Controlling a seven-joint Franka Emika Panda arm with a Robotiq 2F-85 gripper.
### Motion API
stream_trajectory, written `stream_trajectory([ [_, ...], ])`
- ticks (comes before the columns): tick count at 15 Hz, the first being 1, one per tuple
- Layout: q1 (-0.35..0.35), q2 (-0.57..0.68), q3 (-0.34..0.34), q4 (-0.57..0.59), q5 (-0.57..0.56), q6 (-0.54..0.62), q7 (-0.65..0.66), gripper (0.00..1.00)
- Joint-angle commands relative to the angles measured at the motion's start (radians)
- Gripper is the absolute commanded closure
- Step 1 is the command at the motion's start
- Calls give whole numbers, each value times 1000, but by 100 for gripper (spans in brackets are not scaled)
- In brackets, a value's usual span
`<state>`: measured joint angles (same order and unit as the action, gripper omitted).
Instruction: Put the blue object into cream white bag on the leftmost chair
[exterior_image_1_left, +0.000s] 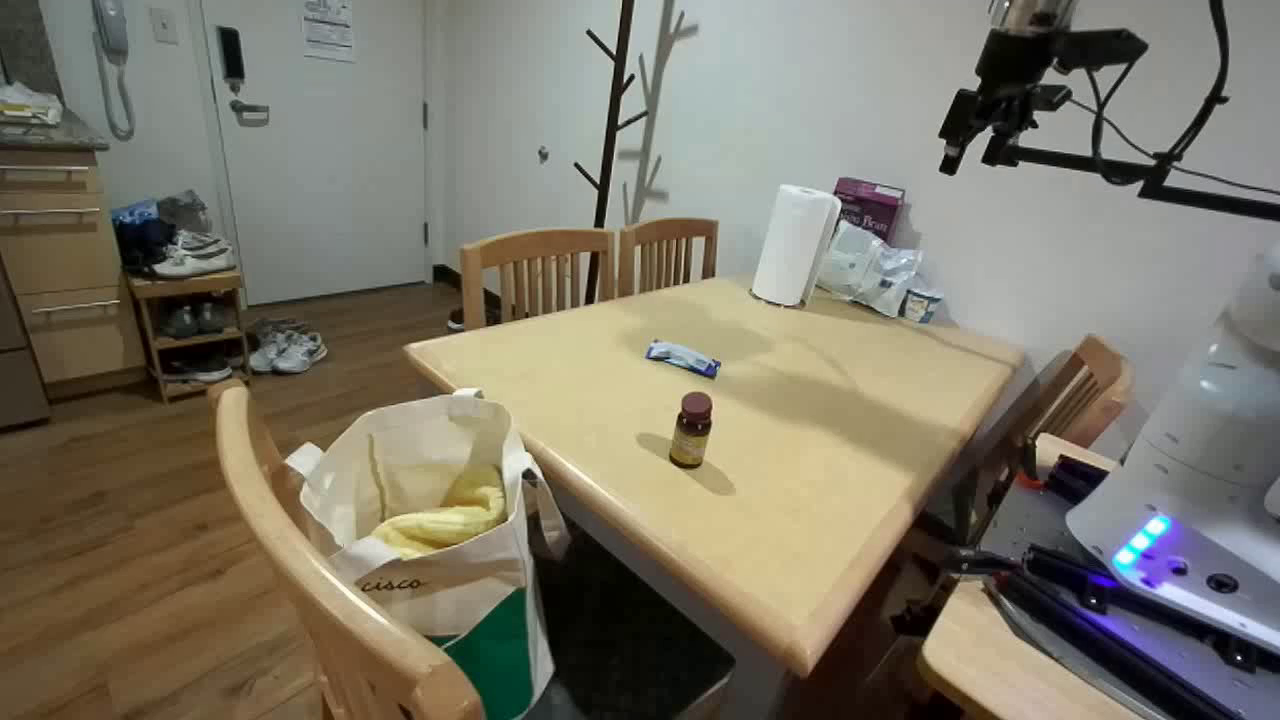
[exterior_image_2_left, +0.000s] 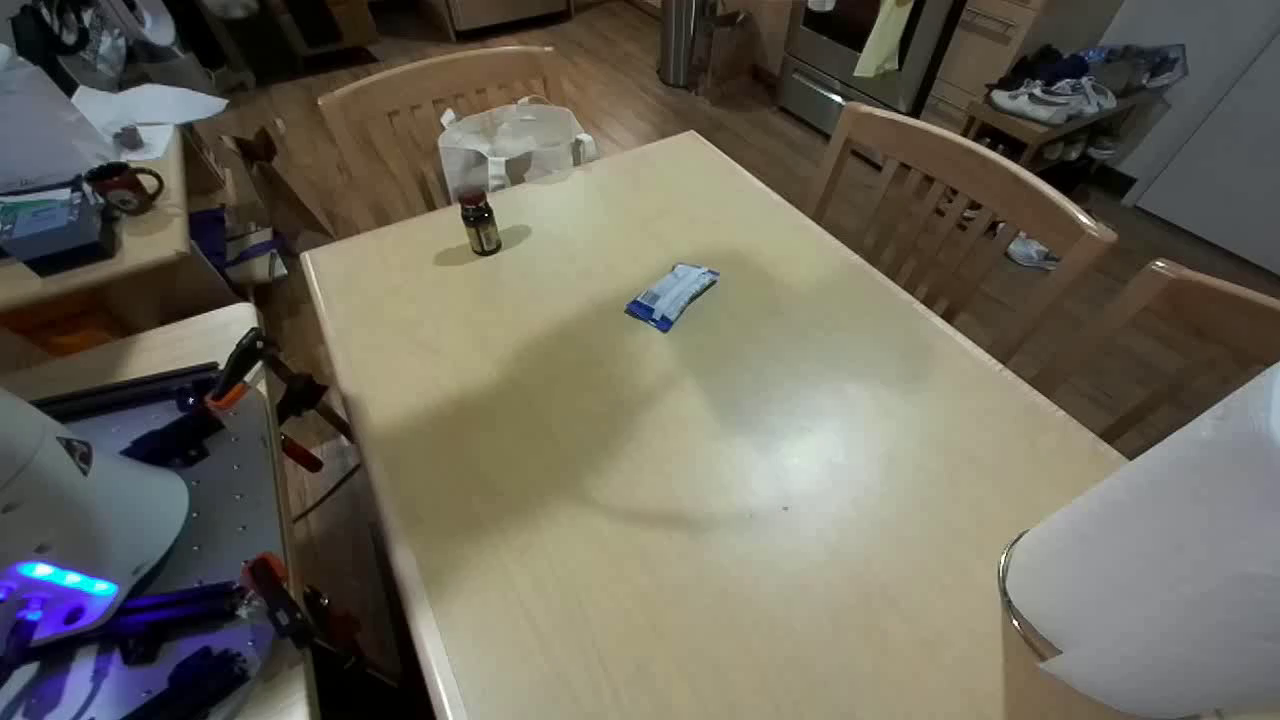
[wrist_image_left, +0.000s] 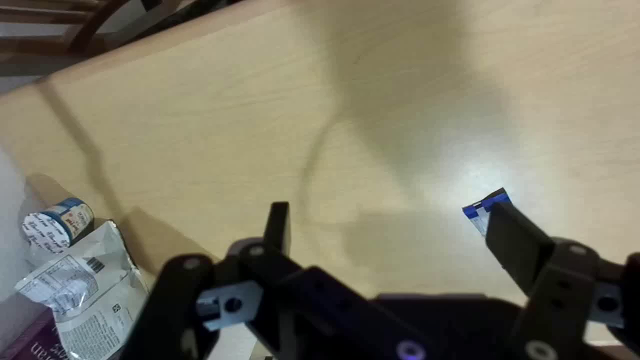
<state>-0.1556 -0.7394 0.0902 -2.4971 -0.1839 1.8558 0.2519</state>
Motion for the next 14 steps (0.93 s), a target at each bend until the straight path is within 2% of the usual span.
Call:
stream_trajectory([
  [1, 16, 2, -12, 3, -9, -5, 8, 0],
  [4, 44, 129, -28, 62, 11, 166, -20, 0],
  [7, 43, 310, -5, 171, -7, 312, -2, 0],
  [9, 68, 429, -8, 260, 7, 312, -43, 0],
  [12, 112, 624, -17, 422, 11, 250, -136, 0],
  [14, 132, 751, -11, 520, -8, 222, -144, 0],
])
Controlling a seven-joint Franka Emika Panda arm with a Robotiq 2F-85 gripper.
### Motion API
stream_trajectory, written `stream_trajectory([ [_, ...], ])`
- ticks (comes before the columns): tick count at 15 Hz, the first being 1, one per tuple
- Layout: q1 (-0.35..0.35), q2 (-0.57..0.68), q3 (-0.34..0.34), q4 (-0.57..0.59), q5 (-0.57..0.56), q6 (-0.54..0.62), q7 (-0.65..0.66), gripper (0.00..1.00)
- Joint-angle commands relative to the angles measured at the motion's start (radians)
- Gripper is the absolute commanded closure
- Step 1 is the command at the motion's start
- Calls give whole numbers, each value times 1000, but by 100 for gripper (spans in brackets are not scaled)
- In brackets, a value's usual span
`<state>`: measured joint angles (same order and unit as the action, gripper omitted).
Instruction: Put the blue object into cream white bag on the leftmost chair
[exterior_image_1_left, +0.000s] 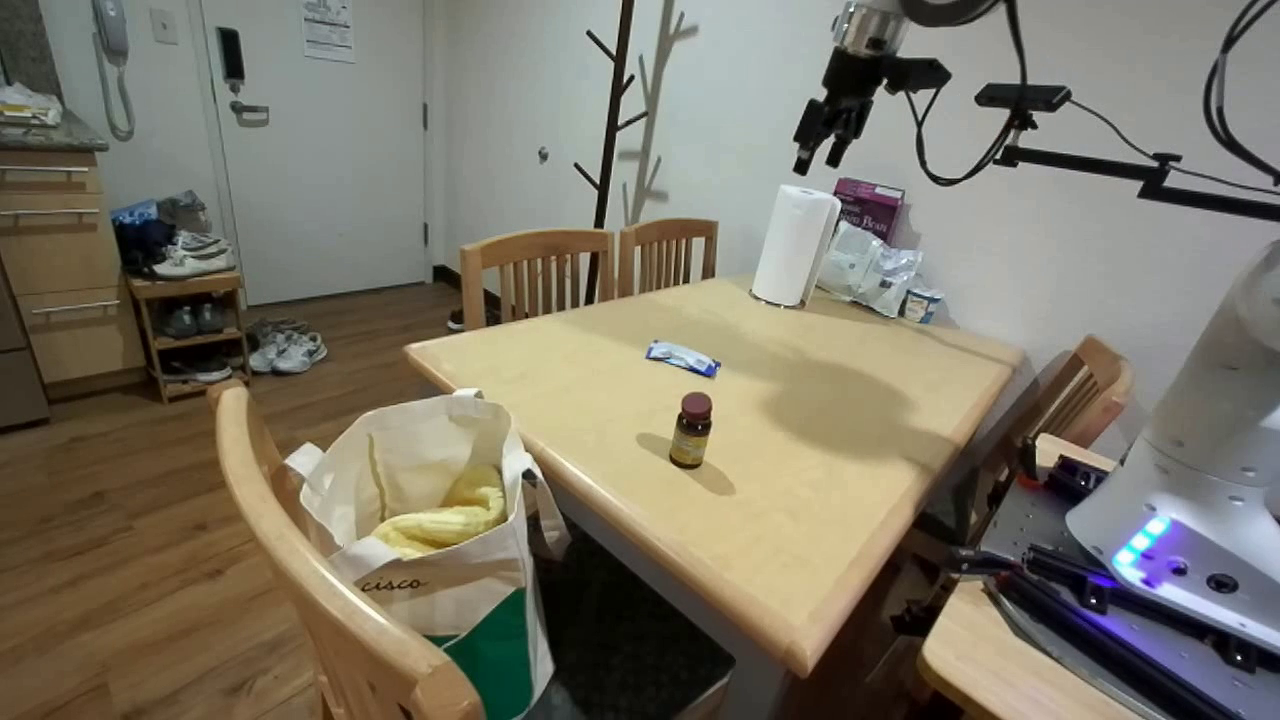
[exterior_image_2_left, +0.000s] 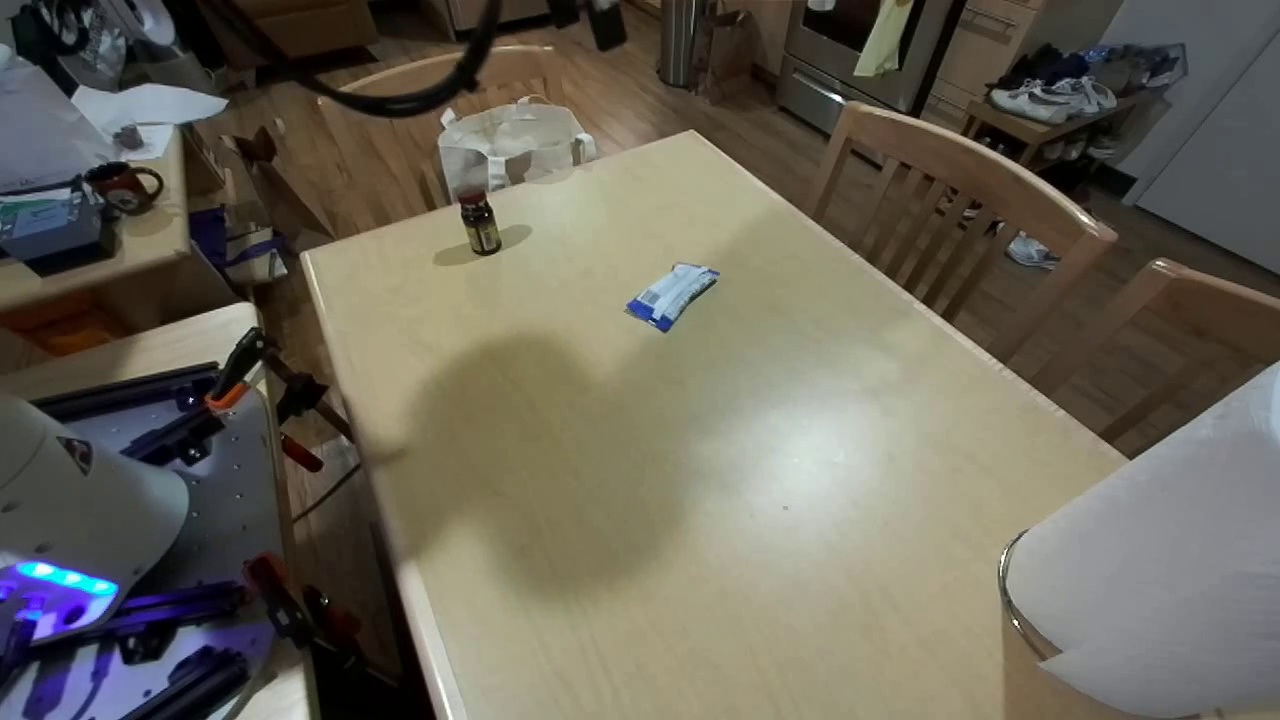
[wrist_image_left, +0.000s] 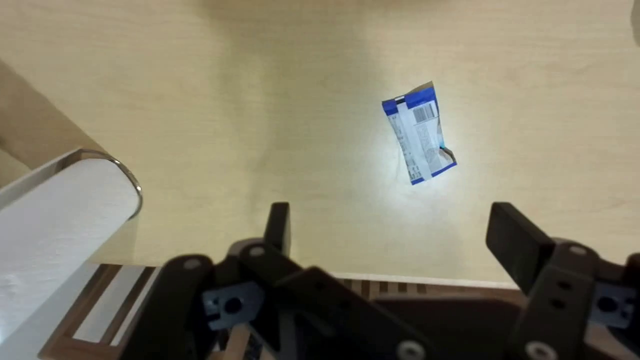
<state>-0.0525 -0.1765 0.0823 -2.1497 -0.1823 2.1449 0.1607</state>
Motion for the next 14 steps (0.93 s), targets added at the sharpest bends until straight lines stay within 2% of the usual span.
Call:
stream_trajectory([
  [1, 30, 61, -17, 48, -3, -15, -10, 0],
  [3, 40, 122, -21, 83, -2, -13, -11, 0],
  [6, 40, 108, -24, 85, -9, -26, -18, 0],
  [8, 57, 233, -19, 198, 31, -103, -104, 0],
  [10, 70, 357, -19, 279, 64, -118, -165, 0],
  [12, 84, 474, -18, 372, 41, -198, -181, 0],
  [14, 103, 610, -29, 479, -9, -213, -162, 0],
])
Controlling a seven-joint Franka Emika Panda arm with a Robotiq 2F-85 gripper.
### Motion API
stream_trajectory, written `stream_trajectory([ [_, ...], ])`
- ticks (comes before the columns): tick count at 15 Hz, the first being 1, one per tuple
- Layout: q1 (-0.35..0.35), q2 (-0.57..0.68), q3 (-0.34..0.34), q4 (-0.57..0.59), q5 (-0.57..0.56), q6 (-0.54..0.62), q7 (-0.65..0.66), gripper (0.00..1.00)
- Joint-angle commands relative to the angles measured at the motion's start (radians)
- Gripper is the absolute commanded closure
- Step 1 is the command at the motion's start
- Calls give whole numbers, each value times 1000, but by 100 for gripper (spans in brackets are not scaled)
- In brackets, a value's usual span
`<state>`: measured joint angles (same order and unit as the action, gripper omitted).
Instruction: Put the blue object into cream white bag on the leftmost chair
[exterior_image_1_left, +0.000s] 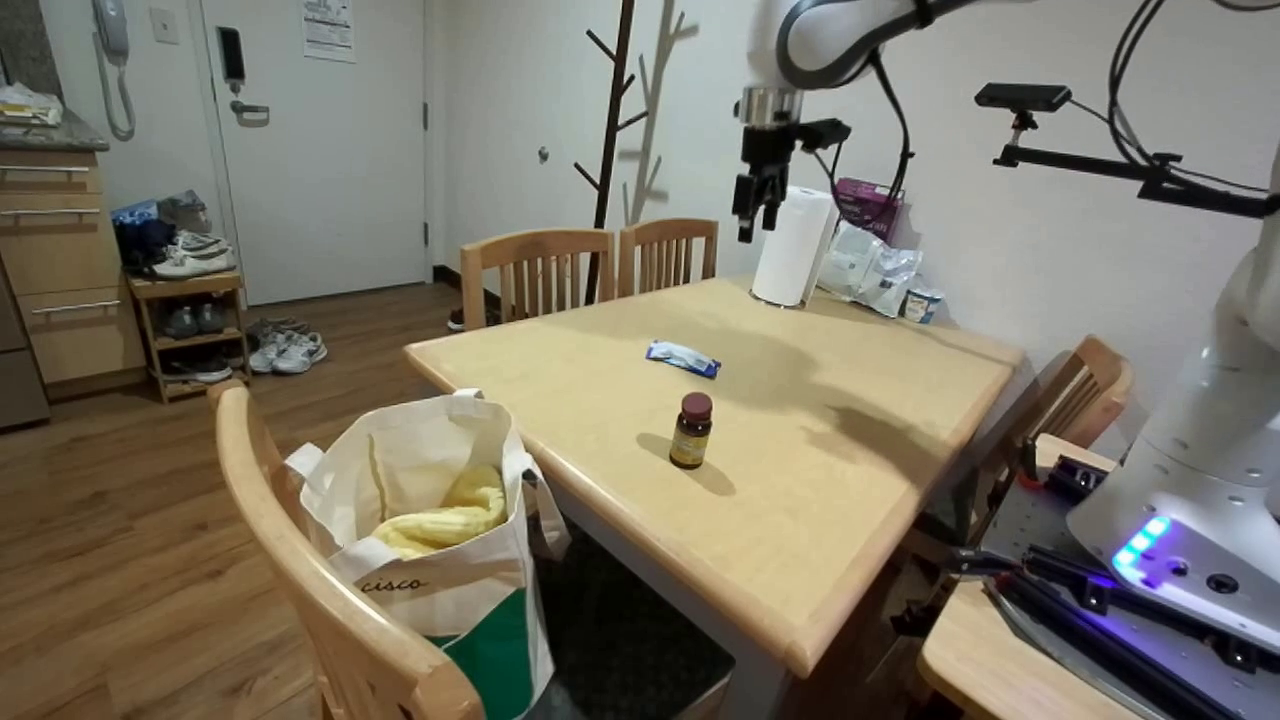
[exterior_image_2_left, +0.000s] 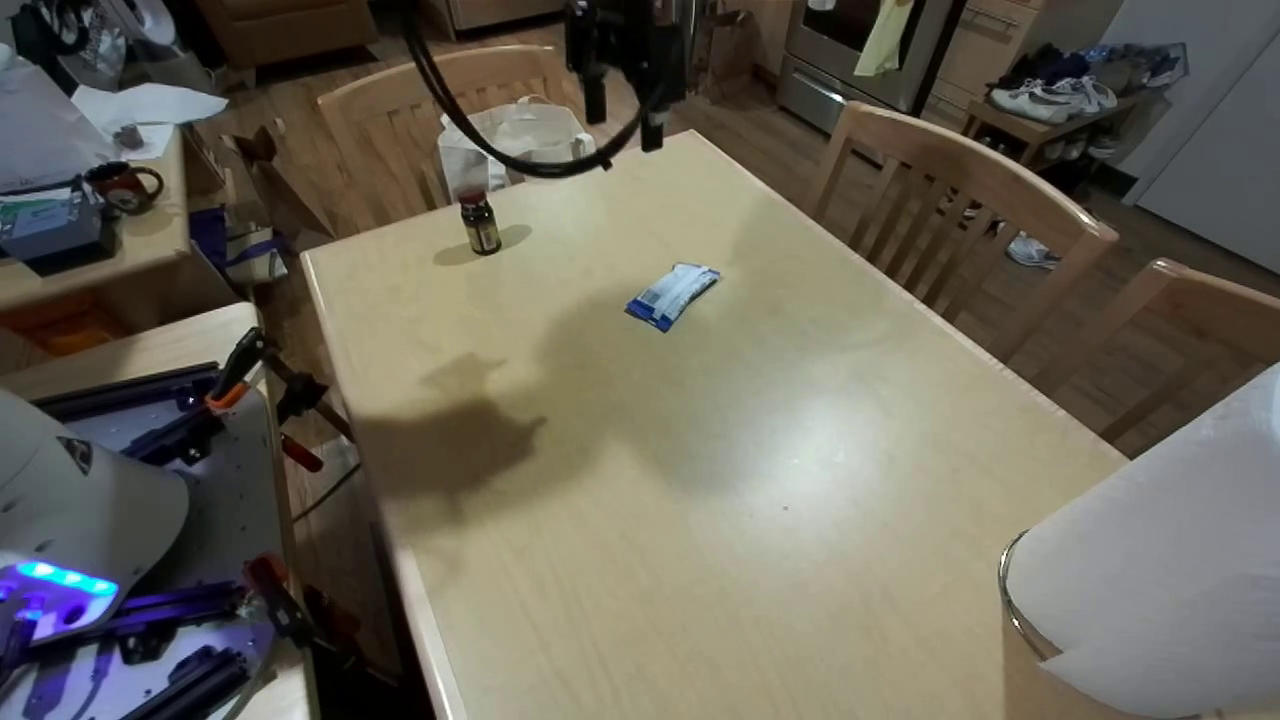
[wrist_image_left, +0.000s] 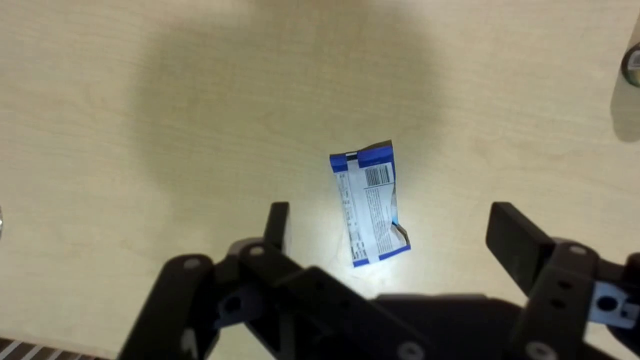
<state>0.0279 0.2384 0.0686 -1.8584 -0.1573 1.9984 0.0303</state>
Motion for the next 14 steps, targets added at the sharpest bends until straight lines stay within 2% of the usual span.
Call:
stream_trajectory([
  [1, 35, 244, -22, 224, -61, -60, -25, 0],
  [5, 47, 417, -27, 369, -75, -62, -111, 0],
  [6, 47, 420, -29, 385, -67, -92, -120, 0],
  [7, 55, 414, -38, 412, -57, -179, -96, 0],
  [8, 51, 406, -34, 337, -58, -64, -76, 0],
  [9, 52, 417, -36, 366, -58, -110, -76, 0],
  [13, 14, 456, -6, 342, 17, 93, -128, 0],
  [14, 13, 474, -3, 340, 30, 111, -139, 0],
])
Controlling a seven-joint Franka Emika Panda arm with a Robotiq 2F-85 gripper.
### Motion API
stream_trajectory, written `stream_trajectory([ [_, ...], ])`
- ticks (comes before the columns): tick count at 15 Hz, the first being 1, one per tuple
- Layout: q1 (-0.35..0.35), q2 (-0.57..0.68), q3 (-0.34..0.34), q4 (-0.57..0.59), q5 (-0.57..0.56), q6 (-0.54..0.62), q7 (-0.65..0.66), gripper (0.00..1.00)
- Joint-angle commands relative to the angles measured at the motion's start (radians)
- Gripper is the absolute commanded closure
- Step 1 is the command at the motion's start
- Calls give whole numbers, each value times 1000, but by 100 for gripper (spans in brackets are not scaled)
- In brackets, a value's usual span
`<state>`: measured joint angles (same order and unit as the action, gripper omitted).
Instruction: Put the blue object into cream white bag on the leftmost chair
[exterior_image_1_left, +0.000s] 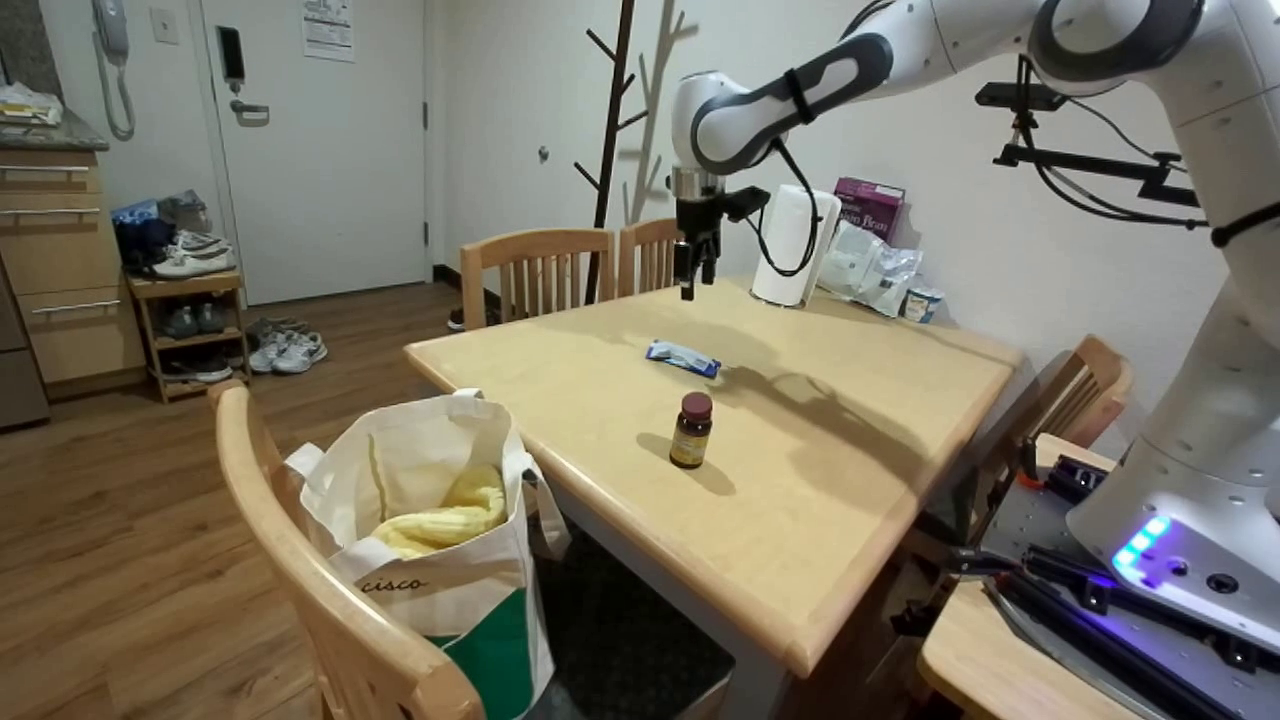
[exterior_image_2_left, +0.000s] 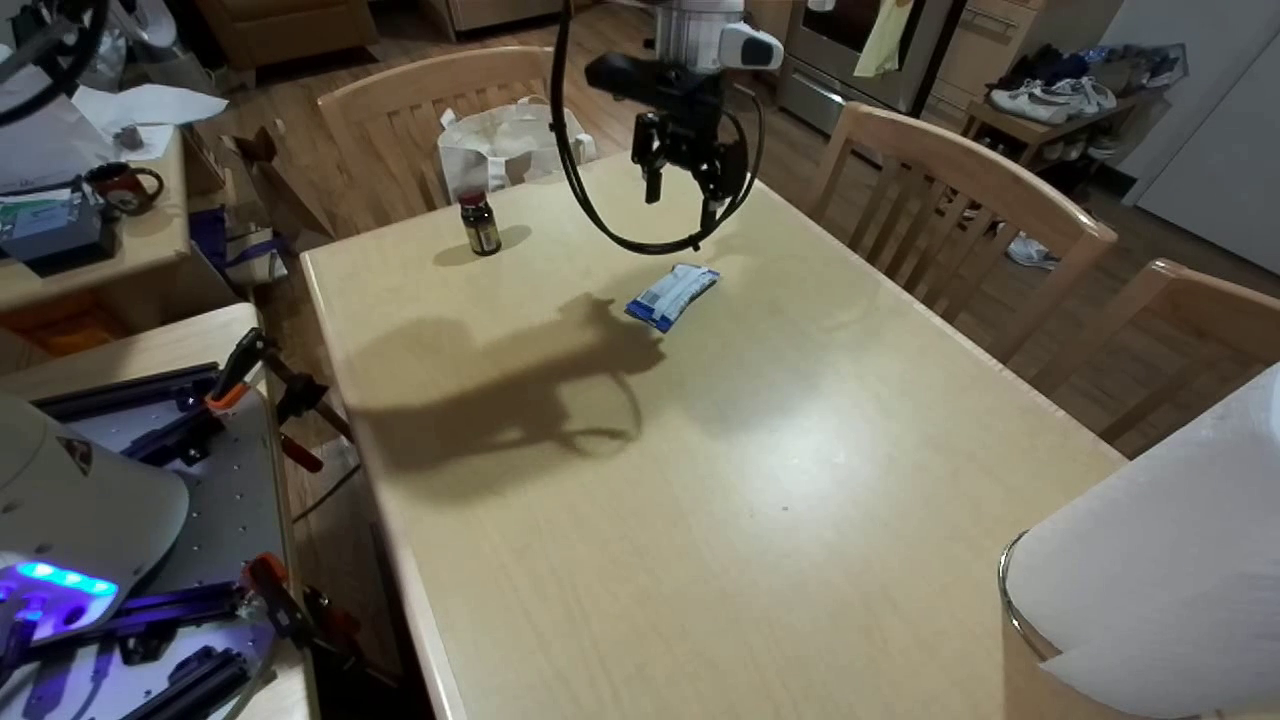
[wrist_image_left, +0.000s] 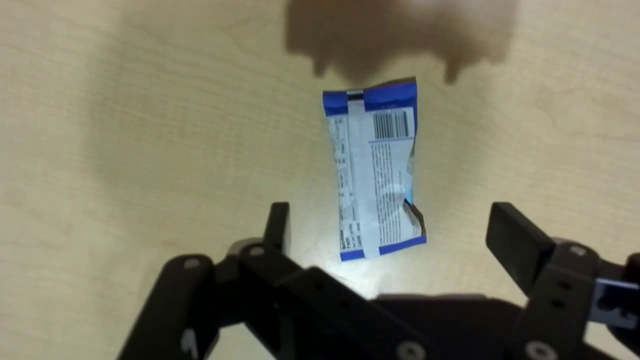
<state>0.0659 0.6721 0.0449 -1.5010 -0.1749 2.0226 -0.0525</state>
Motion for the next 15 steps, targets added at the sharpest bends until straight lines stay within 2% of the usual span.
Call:
stream_trajectory([
  [1, -26, 56, 19, -18, 60, 85, -66, 0],
  [5, -7, 103, -16, -14, 27, 77, -43, 0],
  [11, -29, 156, 12, -12, 42, 143, -144, 0],
  [15, -29, 184, 7, -10, 37, 142, -168, 0],
])
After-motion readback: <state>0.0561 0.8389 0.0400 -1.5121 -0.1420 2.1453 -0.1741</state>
